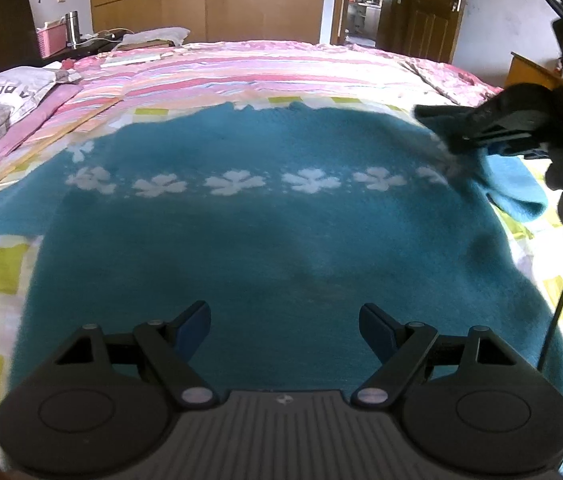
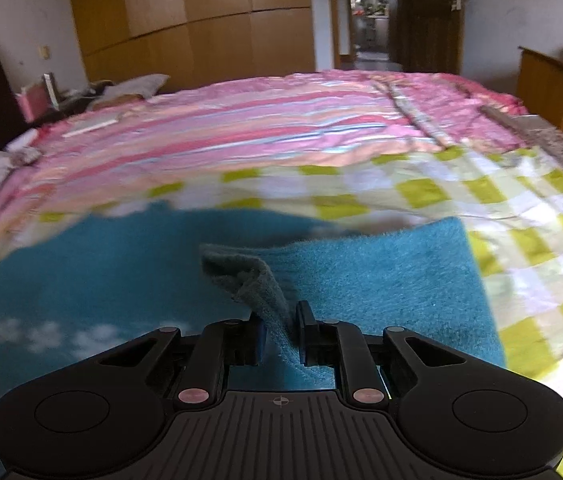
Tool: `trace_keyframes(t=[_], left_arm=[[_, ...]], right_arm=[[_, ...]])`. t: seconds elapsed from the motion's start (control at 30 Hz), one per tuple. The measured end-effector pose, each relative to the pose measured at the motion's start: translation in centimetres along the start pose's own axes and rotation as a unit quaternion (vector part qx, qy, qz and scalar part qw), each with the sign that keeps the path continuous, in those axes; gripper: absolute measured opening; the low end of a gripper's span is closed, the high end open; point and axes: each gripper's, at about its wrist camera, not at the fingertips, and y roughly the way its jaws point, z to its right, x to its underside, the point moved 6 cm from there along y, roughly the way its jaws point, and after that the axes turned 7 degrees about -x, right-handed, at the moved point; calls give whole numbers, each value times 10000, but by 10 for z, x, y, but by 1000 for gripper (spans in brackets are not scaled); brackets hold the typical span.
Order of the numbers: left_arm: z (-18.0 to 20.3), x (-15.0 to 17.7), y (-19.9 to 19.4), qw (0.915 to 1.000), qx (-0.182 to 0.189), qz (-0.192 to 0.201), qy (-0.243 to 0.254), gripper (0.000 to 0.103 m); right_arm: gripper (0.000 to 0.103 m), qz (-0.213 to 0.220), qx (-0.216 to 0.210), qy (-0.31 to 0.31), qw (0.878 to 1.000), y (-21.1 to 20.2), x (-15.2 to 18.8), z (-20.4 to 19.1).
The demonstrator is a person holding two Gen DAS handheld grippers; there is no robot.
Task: Fold small clothes
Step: 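Lift the sleeve with the right tool and carry it across the sweater body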
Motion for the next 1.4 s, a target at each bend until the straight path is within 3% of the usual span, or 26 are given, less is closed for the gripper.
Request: trace_keyframes(t=[0.27, 0.53, 0.9, 1.4], left_arm=[[-23, 6, -2, 9999, -136, 11, -104, 87], [-42, 11, 4, 9992, -248, -14, -303, 87], [-48, 13, 7, 9993, -301, 66, -207, 87], [-61, 10, 2, 9988, -382, 190, -254, 87]], right_arm=[[14, -104, -305, -256, 9992, 19, 11, -65], [14, 4, 121, -978, 9951, 36, 24, -107], [14, 95, 415, -1423, 9889, 52, 27, -130], [14, 80, 160, -1460, 9891, 62, 30, -158]])
